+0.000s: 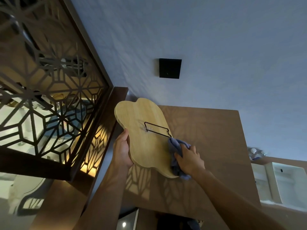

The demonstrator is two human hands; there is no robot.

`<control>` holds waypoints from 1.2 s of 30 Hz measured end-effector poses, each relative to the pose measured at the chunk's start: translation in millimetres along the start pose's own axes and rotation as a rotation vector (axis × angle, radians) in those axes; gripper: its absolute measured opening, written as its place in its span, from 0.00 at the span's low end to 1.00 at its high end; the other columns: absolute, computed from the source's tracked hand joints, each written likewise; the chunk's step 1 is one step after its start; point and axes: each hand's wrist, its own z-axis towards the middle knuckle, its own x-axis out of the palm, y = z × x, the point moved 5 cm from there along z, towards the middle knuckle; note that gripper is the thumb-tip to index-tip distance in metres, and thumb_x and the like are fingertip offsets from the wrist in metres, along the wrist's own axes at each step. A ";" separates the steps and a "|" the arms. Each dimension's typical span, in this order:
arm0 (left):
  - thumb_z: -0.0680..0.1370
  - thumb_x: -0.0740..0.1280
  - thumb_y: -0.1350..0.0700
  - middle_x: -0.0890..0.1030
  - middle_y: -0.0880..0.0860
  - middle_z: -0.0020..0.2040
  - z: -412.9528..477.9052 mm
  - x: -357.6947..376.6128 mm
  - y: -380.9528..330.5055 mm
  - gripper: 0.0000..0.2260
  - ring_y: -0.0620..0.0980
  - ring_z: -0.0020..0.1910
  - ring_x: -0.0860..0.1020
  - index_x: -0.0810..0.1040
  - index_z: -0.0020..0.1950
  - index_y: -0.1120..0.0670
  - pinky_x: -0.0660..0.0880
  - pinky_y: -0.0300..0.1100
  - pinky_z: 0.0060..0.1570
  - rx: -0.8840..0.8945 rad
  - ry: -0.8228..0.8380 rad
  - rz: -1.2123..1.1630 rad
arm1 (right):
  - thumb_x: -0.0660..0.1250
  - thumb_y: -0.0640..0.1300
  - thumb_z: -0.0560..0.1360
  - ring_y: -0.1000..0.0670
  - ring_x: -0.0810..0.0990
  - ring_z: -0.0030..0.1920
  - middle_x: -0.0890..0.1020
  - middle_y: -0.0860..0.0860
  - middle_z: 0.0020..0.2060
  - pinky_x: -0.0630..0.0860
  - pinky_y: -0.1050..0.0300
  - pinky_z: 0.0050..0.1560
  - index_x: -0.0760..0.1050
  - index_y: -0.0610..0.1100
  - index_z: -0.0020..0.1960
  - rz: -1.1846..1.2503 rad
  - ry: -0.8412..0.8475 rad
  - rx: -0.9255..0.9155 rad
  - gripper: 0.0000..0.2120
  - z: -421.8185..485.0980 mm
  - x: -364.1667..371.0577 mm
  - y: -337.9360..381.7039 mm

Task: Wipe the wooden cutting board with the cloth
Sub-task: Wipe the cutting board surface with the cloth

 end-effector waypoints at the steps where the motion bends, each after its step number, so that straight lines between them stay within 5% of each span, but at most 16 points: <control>1: 0.83 0.64 0.39 0.87 0.58 0.60 -1.0 -1.8 0.1 0.19 0.62 0.58 0.85 0.82 0.67 0.48 0.82 0.61 0.54 -0.016 -0.037 0.007 | 0.56 0.61 0.82 0.38 0.74 0.63 0.69 0.45 0.66 0.77 0.38 0.60 0.63 0.57 0.74 0.037 -0.041 -0.037 0.23 -5.4 -7.7 10.7; 4: 0.82 0.66 0.42 0.85 0.62 0.63 -10.5 6.8 -2.1 0.22 0.62 0.62 0.83 0.83 0.68 0.54 0.77 0.61 0.65 -0.026 -0.004 -0.041 | 0.56 0.65 0.78 0.40 0.76 0.59 0.70 0.48 0.63 0.77 0.38 0.58 0.62 0.61 0.71 0.233 -0.087 -0.306 0.22 -42.1 -15.4 71.4; 7: 0.86 0.62 0.60 0.83 0.72 0.59 -0.8 12.8 1.0 0.15 0.51 0.54 0.85 0.83 0.61 0.68 0.79 0.34 0.57 0.068 0.159 -0.328 | 0.50 0.70 0.76 0.44 0.74 0.60 0.69 0.51 0.64 0.74 0.38 0.61 0.60 0.64 0.69 0.098 -0.031 -0.487 0.24 -71.8 5.7 124.4; 10: 0.80 0.68 0.48 0.84 0.63 0.60 3.2 4.4 9.4 0.17 0.56 0.51 0.88 0.84 0.61 0.59 0.86 0.50 0.47 -0.039 0.029 -0.049 | 0.51 0.68 0.77 0.42 0.70 0.63 0.68 0.49 0.66 0.71 0.37 0.61 0.59 0.62 0.73 0.010 -0.050 -0.374 0.26 -58.7 16.8 118.5; 14: 0.74 0.73 0.38 0.89 0.58 0.57 12.3 -16.0 5.5 0.21 0.64 0.56 0.86 0.87 0.61 0.49 0.81 0.64 0.54 -0.013 0.046 -0.002 | 0.56 0.63 0.81 0.39 0.69 0.70 0.67 0.46 0.69 0.70 0.36 0.65 0.61 0.58 0.77 0.022 0.001 -0.056 0.26 -16.4 19.3 46.1; 20: 0.76 0.71 0.37 0.89 0.57 0.58 8.5 -14.6 6.3 0.19 0.63 0.59 0.85 0.88 0.58 0.48 0.79 0.67 0.59 0.011 0.022 -0.047 | 0.53 0.59 0.83 0.40 0.71 0.66 0.68 0.46 0.70 0.74 0.38 0.62 0.65 0.57 0.72 -0.165 -0.037 0.045 0.19 -2.1 -4.4 1.7; 22: 0.80 0.68 0.39 0.88 0.59 0.59 6.8 -10.4 6.7 0.20 0.63 0.58 0.86 0.86 0.63 0.51 0.81 0.65 0.56 -0.029 0.033 -0.086 | 0.56 0.60 0.82 0.39 0.73 0.65 0.69 0.45 0.67 0.75 0.38 0.61 0.64 0.56 0.73 -0.078 -0.095 -0.084 0.21 -15.6 -9.9 33.1; 25: 0.85 0.62 0.46 0.82 0.64 0.66 1.4 5.2 10.3 0.22 0.63 0.64 0.82 0.79 0.70 0.60 0.77 0.59 0.65 -0.030 0.066 -0.075 | 0.55 0.65 0.78 0.39 0.76 0.59 0.69 0.48 0.64 0.77 0.42 0.57 0.61 0.58 0.71 0.078 -0.081 -0.374 0.24 -52.8 -1.6 103.3; 28: 0.74 0.76 0.45 0.86 0.61 0.51 4.4 -0.4 7.7 0.19 0.54 0.44 0.89 0.85 0.54 0.59 0.84 0.50 0.46 -0.014 0.091 -0.086 | 0.49 0.68 0.76 0.42 0.73 0.58 0.68 0.49 0.63 0.75 0.41 0.57 0.58 0.60 0.73 -0.029 -0.074 -0.485 0.28 -69.7 14.6 133.6; 30: 0.69 0.79 0.41 0.88 0.63 0.54 7.9 -7.5 9.5 0.26 0.59 0.50 0.88 0.88 0.57 0.59 0.82 0.56 0.50 -0.090 0.153 -0.172 | 0.52 0.65 0.78 0.41 0.72 0.62 0.68 0.48 0.65 0.74 0.41 0.58 0.60 0.58 0.75 -0.038 -0.071 -0.389 0.27 -55.8 16.7 117.8; 33: 0.78 0.67 0.36 0.89 0.57 0.55 17.9 -18.7 14.9 0.21 0.60 0.49 0.89 0.88 0.59 0.49 0.84 0.55 0.39 -0.065 0.084 -0.126 | 0.55 0.61 0.81 0.39 0.72 0.66 0.68 0.46 0.67 0.74 0.41 0.61 0.63 0.55 0.76 -0.033 -0.039 -0.179 0.25 -23.2 17.4 68.3; 36: 0.77 0.68 0.35 0.90 0.54 0.55 17.6 -18.0 12.9 0.19 0.60 0.52 0.88 0.88 0.58 0.45 0.85 0.57 0.39 -0.002 0.062 -0.071 | 0.55 0.60 0.82 0.39 0.72 0.67 0.68 0.45 0.68 0.75 0.39 0.62 0.64 0.54 0.75 -0.111 0.009 -0.034 0.23 3.0 13.3 25.7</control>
